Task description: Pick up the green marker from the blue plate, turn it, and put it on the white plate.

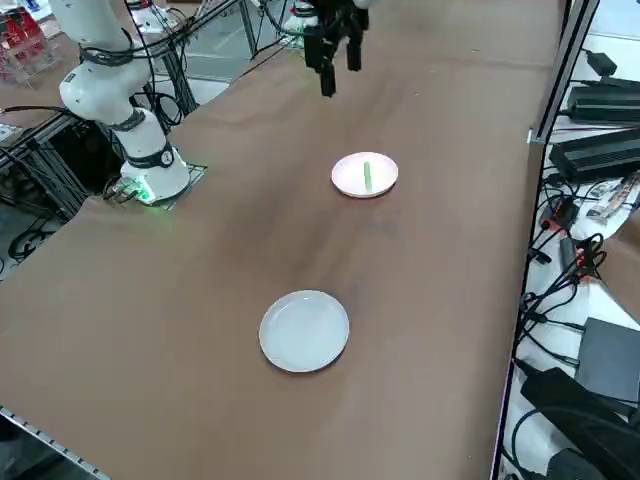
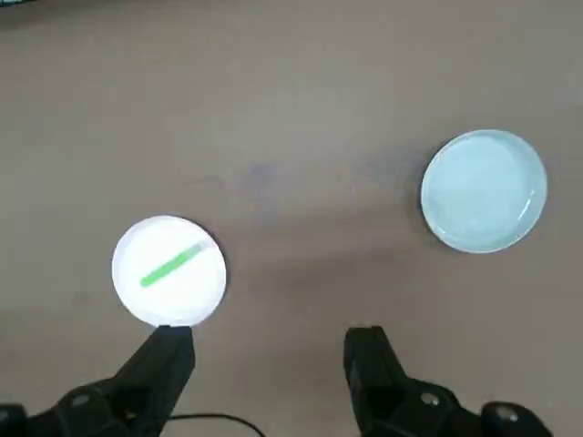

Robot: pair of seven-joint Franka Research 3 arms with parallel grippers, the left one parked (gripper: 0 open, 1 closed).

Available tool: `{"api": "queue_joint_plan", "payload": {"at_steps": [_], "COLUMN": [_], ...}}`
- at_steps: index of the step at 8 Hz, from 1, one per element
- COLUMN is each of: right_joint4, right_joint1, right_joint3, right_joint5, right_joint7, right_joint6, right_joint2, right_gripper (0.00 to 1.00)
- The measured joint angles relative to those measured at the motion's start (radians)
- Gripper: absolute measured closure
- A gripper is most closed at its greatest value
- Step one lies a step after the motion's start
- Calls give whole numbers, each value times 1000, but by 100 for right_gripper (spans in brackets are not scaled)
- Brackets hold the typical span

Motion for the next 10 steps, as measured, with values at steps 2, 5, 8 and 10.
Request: {"api": "queue_joint_plan", "payload": {"at_steps": [2,5,8,10], "right_joint4": [-1,-33,-107,-111], "right_joint1": [-6,-88,-126,-129], "right_joint3": [12,99,143,143], "right_joint5": [-6,-11,-12,-12], "right_joint7": [-11,-24,-81,-82], "right_joint6": [-58,-159,-159,-156], "right_joint2": [-53,-131,-188,-201], "right_gripper": [0,0,0,0]}}
